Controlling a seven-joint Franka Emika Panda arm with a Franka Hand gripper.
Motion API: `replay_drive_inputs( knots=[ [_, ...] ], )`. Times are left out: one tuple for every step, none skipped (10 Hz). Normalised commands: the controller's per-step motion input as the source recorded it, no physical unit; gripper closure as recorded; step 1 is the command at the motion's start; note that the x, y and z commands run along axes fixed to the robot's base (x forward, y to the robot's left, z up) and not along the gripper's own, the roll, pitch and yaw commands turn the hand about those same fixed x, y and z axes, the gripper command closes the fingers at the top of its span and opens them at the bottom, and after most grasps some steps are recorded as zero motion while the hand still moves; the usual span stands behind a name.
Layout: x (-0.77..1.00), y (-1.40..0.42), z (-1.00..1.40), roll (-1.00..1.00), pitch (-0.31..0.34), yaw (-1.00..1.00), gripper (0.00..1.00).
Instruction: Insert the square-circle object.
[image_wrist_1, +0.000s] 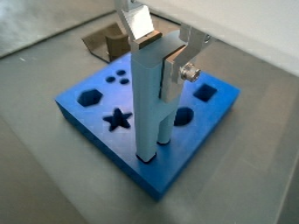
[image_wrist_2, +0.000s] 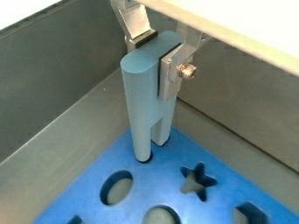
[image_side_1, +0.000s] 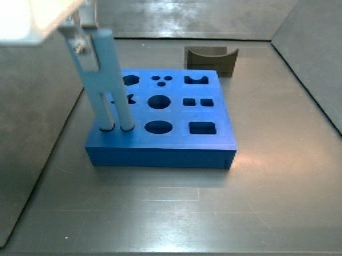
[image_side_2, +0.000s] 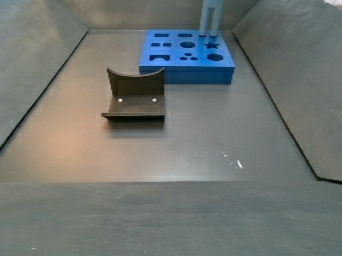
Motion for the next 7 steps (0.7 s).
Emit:
replay_drive_inputs(
  knots=[
    [0.03,-0.04,-0.35,-0.22,0.0,0.0,1.0],
    [0.03,0.0,-0.4,-0.21,0.0,0.0,1.0],
    [0.0,0.0,-0.44,-0.16,0.0,0.05,1.0],
    [0.0,0.05,-0.38,-0.04,0.0,0.27,1.0],
    [0.0,0.08,-0.34,-0.12,0.0,0.41,1.0],
    [0.0,0.12,-0.32,-0.15,0.0,0.44,1.0],
    [0.0,0.15,-0.31,-0.17,0.001,0.41,1.0]
  ],
)
